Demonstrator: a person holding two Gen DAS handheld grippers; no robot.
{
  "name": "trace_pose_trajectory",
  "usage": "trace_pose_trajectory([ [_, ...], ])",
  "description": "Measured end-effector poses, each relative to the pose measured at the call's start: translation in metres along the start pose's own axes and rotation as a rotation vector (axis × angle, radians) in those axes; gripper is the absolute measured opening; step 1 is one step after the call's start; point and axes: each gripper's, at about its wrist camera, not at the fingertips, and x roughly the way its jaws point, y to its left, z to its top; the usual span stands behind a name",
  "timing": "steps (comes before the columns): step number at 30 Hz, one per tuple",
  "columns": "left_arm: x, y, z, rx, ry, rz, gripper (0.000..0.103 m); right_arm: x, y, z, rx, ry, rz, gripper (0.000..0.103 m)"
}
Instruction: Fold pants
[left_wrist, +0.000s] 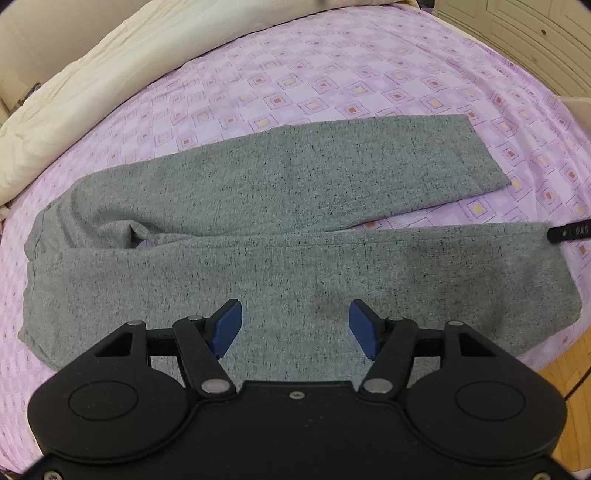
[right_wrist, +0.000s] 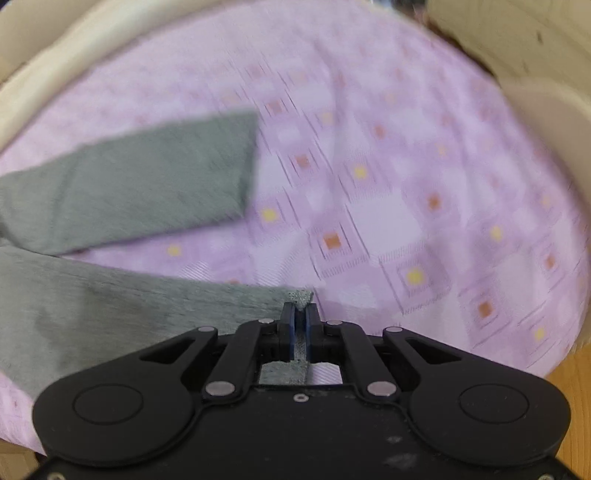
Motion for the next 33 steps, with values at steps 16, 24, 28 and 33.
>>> trace_pose_trajectory([
  [16, 0.104, 0.008, -0.020, 0.035, 0.225, -0.060, 0.067, -0.022, 0.066, 0.080, -0.082, -0.196, 0.048, 0.034],
  [24, 0.066, 0.065, -0.003, -0.090, 0.120, -0.007, 0.066, 0.047, 0.064, 0.132, 0.005, -0.092, -0.003, 0.038],
  [28, 0.054, 0.099, 0.011, -0.183, 0.073, 0.033, 0.065, 0.060, 0.059, 0.141, 0.066, -0.059, 0.040, 0.038],
  [33, 0.050, 0.125, 0.023, -0.240, 0.057, 0.080, 0.065, 0.043, 0.079, 0.144, -0.100, -0.087, 0.030, 0.004],
])
